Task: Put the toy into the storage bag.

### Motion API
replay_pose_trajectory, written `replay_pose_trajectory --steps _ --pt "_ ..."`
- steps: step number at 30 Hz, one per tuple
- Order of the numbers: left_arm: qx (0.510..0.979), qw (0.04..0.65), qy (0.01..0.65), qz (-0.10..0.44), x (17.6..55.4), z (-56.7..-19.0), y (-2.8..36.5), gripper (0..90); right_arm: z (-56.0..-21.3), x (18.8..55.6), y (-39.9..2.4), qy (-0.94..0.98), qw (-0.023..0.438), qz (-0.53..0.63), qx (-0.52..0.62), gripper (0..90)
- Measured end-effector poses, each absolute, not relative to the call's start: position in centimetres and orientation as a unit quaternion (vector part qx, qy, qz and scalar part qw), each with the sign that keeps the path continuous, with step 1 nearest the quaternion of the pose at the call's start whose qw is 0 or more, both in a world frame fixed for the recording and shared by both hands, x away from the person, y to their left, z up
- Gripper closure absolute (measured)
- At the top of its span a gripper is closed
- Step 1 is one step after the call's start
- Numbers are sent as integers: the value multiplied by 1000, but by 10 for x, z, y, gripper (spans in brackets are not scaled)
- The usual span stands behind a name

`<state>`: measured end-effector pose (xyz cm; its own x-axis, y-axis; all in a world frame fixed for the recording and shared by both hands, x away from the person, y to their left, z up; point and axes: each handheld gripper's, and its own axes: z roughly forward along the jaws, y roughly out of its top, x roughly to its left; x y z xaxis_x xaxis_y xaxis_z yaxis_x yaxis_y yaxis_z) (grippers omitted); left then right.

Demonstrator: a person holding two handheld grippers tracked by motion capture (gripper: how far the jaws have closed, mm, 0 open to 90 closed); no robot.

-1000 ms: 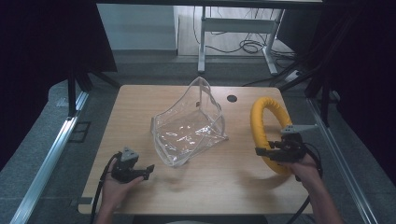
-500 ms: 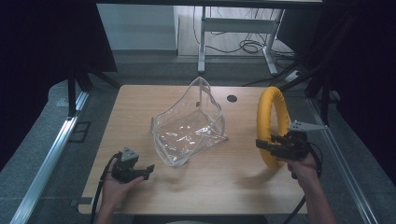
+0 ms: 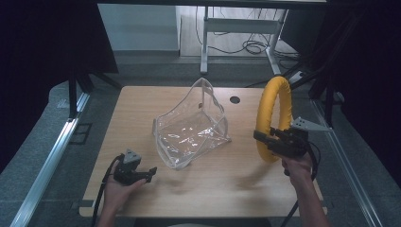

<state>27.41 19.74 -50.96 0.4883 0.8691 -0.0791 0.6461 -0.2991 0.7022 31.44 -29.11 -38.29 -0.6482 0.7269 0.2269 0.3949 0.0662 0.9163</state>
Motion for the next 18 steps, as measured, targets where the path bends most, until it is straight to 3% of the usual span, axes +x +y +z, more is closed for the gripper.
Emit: replay_pose_trajectory --steps 18 --pt "789 345 481 161 274 -510 198 247 -352 312 -266 681 170 610 368 508"
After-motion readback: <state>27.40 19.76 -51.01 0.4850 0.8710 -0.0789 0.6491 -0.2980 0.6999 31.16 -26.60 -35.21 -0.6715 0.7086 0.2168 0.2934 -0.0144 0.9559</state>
